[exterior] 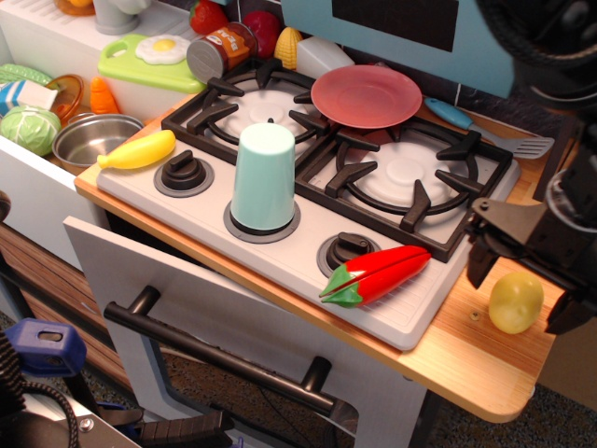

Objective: Put potato on plate

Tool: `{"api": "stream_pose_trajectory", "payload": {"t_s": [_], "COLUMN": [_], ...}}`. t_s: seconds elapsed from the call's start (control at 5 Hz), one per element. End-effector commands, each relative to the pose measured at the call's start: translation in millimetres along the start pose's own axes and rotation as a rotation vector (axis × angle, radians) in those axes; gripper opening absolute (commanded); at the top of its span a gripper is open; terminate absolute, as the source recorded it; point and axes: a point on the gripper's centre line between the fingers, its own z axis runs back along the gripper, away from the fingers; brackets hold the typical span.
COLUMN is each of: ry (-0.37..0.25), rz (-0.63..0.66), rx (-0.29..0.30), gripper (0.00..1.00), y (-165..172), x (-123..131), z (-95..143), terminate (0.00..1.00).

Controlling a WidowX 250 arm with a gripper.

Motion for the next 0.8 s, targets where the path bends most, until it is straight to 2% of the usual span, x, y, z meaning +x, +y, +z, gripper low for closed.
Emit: {"api": "stream_pose_trajectory", "payload": {"t_s": [0.0, 0.4, 0.6], "ry": [-0.059, -0.071, -0.060], "rz": [0.011, 0.022, 0.052], "rx": [-0.084, -0.115, -0.099], "gripper": [1.00, 1.00, 0.00], "y": [7.1, 6.1, 4.0], "x": [8.9, 6.1, 7.1], "z": [11.3, -4.3, -9.9], "terminate": [0.00, 0.00, 0.00]}}
